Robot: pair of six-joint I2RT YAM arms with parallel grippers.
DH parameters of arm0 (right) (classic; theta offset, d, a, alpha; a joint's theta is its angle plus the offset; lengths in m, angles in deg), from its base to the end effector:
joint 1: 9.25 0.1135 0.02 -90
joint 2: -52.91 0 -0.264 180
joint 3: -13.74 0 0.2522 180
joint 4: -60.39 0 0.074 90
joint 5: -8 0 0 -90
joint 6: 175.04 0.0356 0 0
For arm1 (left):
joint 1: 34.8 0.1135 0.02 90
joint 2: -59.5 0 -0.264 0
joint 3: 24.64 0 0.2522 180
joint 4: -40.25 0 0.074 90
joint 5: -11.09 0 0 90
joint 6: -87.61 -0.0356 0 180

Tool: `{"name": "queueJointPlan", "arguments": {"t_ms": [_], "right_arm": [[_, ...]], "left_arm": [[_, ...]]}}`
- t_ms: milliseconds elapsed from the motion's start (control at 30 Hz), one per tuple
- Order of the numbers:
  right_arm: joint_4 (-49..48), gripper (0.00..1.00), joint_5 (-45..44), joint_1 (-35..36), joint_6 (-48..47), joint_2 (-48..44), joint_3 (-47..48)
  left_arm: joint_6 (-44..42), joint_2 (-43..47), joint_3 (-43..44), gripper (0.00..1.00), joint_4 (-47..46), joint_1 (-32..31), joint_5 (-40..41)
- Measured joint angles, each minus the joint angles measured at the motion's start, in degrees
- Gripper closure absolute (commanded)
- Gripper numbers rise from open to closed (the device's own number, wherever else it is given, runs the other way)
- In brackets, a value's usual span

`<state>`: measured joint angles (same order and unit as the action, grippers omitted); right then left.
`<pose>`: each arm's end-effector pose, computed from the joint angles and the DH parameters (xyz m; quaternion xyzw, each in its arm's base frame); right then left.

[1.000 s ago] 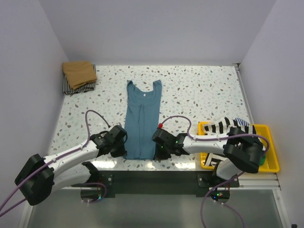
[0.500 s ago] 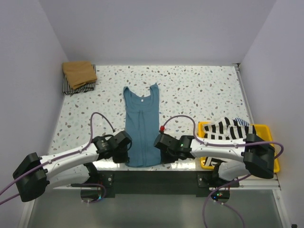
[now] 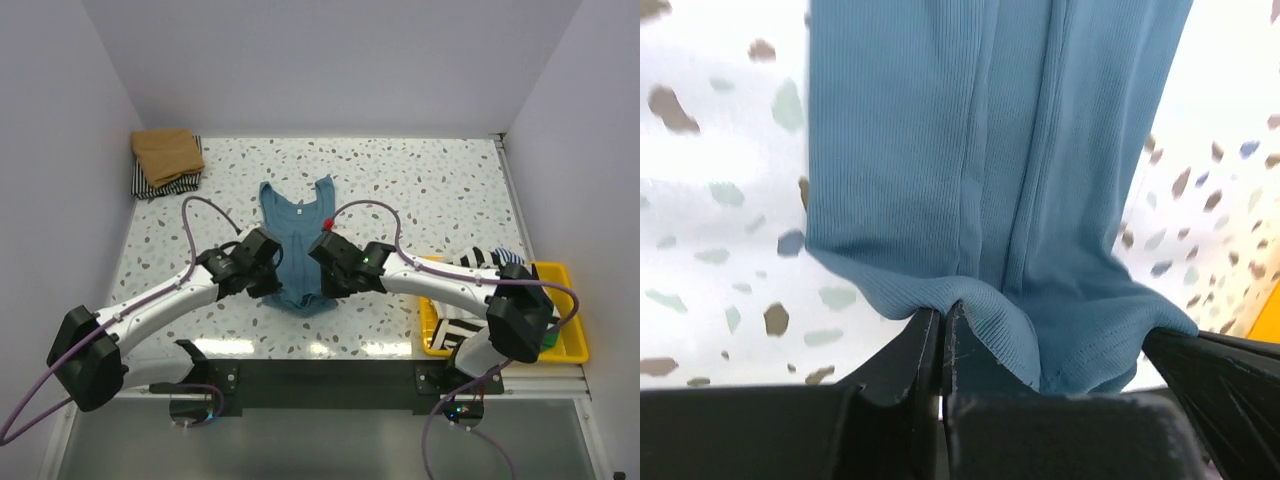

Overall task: Fold and stack the tank tops
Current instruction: Fold the tank top

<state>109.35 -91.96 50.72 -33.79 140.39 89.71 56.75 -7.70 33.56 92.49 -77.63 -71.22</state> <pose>0.1601 0.2647 0.2320 -0.0512 0.9622 0.1621 0.2127 0.1641 -0.1456 0.2216 -0.1536 0.9544 -0.1516 0.2065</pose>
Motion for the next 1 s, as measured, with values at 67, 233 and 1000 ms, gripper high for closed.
{"name": "queueJointPlan", "arguments": {"t_ms": [67,233,1000], "right_arm": [[0.15,0.97,-0.07,-1.64,-1.31,2.19,2.67],[-0.11,0.97,-0.02,-5.22,-4.66,7.89,9.64],[-3.54,0.43,3.74,-25.94,-13.92,35.98,36.46]], "left_arm": [[-1.14,-1.66,1.62,1.0,-0.46,1.55,0.46],[-3.76,-7.1,7.19,1.0,-3.43,3.96,1.2],[-12.26,-38.88,21.99,0.36,-26.84,23.41,-3.04]]}}
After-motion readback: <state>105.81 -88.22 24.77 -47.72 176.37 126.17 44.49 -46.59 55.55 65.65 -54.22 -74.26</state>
